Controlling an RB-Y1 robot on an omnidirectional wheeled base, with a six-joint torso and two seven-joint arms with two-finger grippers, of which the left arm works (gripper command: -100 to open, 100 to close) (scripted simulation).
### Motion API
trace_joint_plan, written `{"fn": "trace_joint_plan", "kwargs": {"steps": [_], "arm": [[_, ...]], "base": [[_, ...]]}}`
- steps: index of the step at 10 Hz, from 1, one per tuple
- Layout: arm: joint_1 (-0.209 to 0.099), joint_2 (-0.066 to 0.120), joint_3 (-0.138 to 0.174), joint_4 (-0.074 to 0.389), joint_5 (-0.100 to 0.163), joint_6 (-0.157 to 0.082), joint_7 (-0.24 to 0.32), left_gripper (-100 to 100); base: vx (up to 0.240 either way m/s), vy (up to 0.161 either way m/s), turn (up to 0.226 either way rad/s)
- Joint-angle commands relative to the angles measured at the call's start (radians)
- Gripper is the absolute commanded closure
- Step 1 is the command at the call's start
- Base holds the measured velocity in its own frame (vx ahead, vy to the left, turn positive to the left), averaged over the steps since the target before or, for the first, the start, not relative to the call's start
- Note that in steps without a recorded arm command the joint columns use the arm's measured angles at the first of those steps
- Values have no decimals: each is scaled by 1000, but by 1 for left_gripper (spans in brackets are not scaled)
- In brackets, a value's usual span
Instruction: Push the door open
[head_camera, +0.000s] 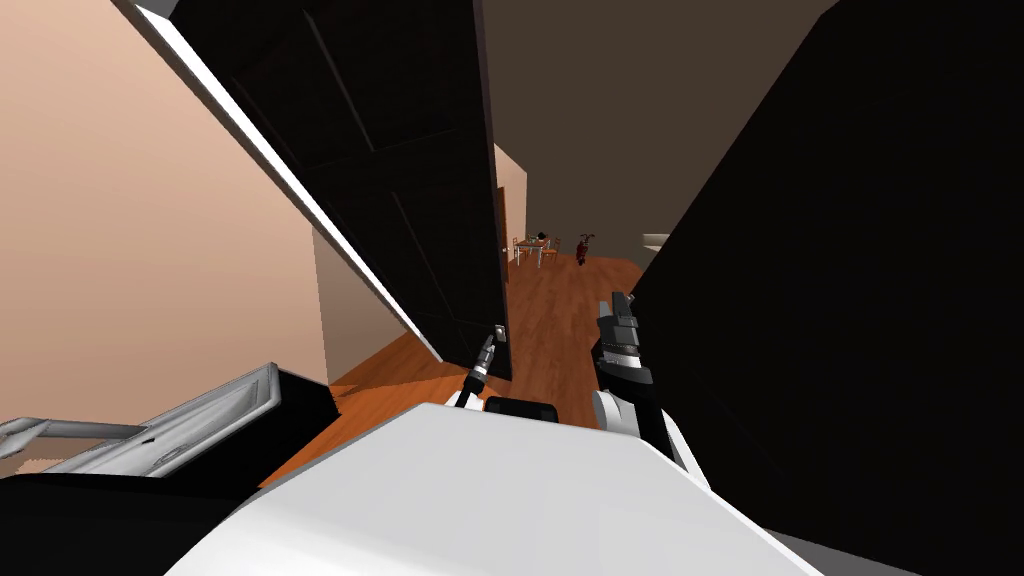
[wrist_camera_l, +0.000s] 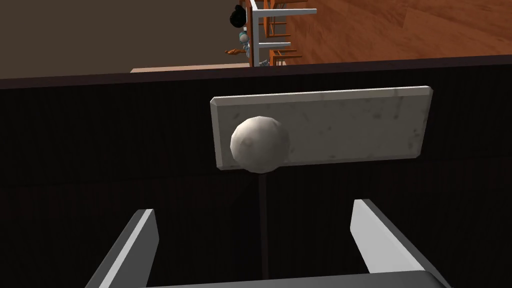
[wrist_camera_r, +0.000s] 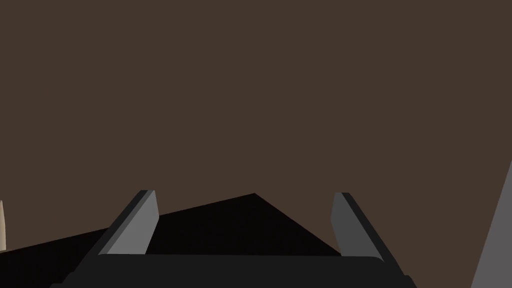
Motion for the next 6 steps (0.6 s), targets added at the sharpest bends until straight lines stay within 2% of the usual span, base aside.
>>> {"fn": "trace_joint_plan", "kwargs": {"steps": [1,4,5,6], "arm": [[-5,-2,4,6,1,-4,-2,-100],[-13,-17,12,18,3,-12,-5,-100],[-10,-13,10,17,2,-10,-4,-100],[-10,-13,10,17,2,-10,-4,100]], "base": [[196,-32,-25],[193,-40,-13],[74,-8,6],[-15,-2,-4]]}}
